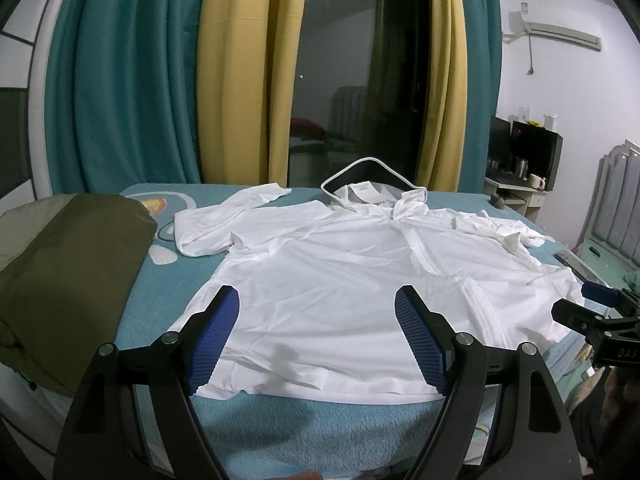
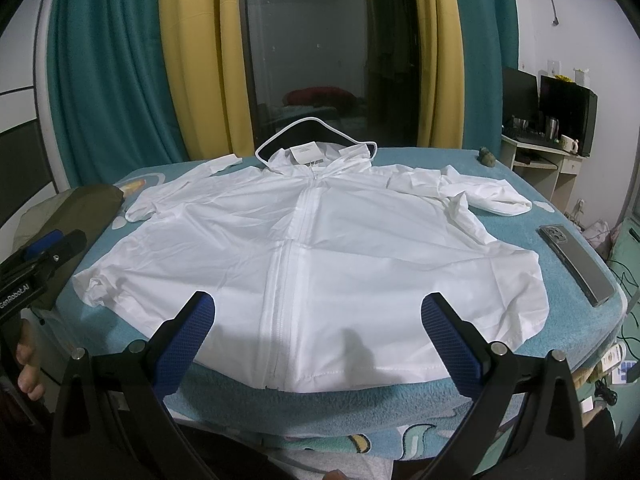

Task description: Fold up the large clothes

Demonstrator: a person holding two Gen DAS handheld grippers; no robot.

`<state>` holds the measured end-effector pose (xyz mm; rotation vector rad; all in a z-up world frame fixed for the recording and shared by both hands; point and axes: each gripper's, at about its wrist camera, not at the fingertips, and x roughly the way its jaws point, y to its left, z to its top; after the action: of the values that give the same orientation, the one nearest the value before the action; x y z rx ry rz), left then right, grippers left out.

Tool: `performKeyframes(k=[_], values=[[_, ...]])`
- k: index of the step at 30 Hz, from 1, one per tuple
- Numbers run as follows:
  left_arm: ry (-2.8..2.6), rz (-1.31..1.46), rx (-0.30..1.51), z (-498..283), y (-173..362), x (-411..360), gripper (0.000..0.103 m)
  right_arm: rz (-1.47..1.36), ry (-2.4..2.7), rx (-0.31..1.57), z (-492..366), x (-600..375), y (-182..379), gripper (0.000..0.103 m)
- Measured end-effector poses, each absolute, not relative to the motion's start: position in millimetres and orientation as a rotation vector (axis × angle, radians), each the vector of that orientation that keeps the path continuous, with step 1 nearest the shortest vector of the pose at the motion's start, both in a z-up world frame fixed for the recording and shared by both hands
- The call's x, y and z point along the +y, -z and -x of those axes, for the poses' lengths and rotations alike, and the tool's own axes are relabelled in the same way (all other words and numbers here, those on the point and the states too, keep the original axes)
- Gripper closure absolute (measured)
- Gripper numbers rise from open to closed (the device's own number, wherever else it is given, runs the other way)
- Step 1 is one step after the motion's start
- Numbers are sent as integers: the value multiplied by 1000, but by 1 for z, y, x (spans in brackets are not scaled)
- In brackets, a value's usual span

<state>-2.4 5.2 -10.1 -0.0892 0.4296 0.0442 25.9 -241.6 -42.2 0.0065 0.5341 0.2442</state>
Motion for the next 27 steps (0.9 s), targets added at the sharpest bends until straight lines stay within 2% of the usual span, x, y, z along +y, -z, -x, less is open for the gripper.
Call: performKeyframes(k=[17, 27], values=[[15, 113, 451, -12, 10, 9, 20, -14, -241, 568, -42, -246, 45, 1], [30, 109, 518, -78, 4, 20, 20, 110, -205, 604, -100, -272, 34, 2]])
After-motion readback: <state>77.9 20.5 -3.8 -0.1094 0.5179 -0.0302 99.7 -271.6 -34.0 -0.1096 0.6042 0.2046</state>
